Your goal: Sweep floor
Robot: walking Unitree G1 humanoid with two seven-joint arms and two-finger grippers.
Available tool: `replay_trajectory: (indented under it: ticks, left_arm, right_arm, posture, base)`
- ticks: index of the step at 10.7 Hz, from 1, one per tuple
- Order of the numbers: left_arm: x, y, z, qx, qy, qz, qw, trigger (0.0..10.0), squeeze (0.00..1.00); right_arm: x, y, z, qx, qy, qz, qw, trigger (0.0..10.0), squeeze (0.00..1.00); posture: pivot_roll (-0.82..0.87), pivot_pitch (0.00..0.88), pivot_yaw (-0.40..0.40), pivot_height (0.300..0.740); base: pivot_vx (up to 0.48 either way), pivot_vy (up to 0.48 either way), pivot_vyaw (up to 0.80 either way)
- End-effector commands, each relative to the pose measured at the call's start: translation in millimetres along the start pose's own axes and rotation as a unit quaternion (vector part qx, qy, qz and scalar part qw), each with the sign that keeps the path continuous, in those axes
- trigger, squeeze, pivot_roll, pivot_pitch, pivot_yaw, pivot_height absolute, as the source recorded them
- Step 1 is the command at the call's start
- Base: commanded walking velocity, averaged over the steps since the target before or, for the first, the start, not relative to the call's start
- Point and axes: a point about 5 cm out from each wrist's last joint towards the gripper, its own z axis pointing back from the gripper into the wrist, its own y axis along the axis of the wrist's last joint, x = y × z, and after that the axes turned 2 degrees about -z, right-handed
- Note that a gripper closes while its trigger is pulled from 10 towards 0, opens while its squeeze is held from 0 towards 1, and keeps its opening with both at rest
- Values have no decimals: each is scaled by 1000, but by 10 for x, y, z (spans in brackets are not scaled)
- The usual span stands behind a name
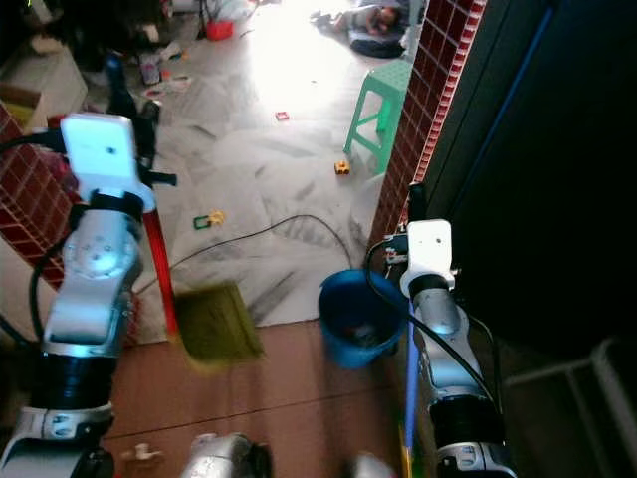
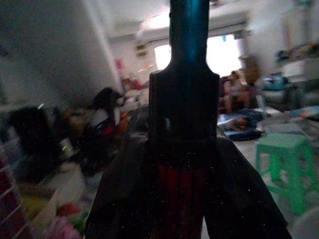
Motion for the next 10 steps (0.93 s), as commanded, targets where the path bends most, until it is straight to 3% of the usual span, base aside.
replay_trajectory:
  ticks: [1,5,10]
  left_arm:
    - [99,102,18,30,-17,-3,999,10000,0]
    - [245,56,116,20,-38,17,999,10000,0]
    - [279,39,139,13,-45,27,999,10000,0]
  right_arm:
    - [85,13,-3,2,-13,6,1000,10000,0]
    - [86,12,-20,4,-12,9,1000,10000,0]
    - [62,0,-15,3,-12,8,1000,10000,0]
  posture:
    - [-25,0,13,740]
    - [-19,0,12,740]
    - [-19,0,15,740]
  base:
    - [0,0,0]
    - [0,0,0]
    - [0,0,0]
